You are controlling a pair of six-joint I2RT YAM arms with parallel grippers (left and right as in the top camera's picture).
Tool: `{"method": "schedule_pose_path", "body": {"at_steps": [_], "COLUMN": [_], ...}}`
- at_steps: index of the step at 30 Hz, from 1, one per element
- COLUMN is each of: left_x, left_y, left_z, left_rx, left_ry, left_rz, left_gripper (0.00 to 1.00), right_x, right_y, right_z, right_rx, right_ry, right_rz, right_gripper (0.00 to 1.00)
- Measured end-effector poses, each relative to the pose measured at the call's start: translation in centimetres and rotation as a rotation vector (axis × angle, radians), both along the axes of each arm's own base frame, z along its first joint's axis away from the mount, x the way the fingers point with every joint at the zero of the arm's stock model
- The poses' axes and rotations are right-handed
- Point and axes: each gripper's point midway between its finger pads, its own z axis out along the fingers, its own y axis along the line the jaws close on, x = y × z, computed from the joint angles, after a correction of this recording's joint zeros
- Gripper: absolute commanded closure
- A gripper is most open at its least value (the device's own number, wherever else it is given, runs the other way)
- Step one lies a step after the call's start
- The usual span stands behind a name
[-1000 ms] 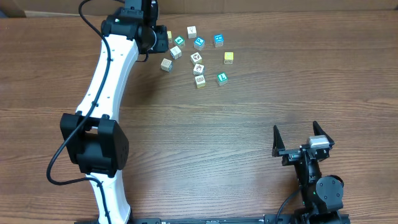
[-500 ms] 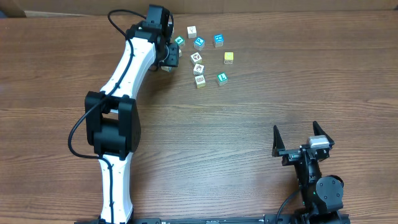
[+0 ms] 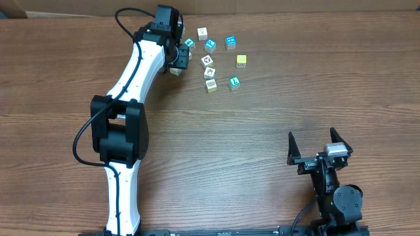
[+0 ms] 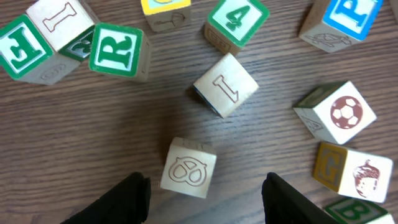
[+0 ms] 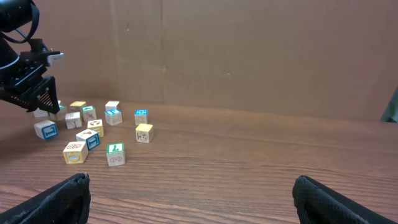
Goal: Form a horizontal line
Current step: 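Lower the open left gripper toward the white pretzel-picture block, then close the left gripper on the white pretzel-picture block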
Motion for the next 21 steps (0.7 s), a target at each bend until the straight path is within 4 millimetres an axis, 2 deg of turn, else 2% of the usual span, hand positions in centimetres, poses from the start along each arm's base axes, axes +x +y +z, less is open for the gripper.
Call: {"method": "schedule_pose_path", "body": {"at_steps": [4,8,10,21], "left_x": [0.2,0.2,0.3,0.8], "left_y": [0.1,0.2,0.2,0.2], "left_z": [-1.7,-3.9,-4.6,-4.6], "left_rx": [0.018,0.029,0.032,0.032], "left_ry": [0.016,0.044,0.047,0.028], "left_rz": [-0.006,-0.006,-0.006,-0.005], "left_gripper": [0.44,0.53,0.54,0.66], "right_x": [0.0,0.0,0.0,0.0], "right_y": [0.0,0.0,0.0,0.0], "right_z": [0.0,0.0,0.0,0.0], "right_rx": [0.0,0.0,0.0,0.0], "right_ry": [0.001,0.0,0.0,0.0], "right_rz": [0.0,0.0,0.0,0.0], "right_gripper": [0.0,0.0,0.0,0.0]}}
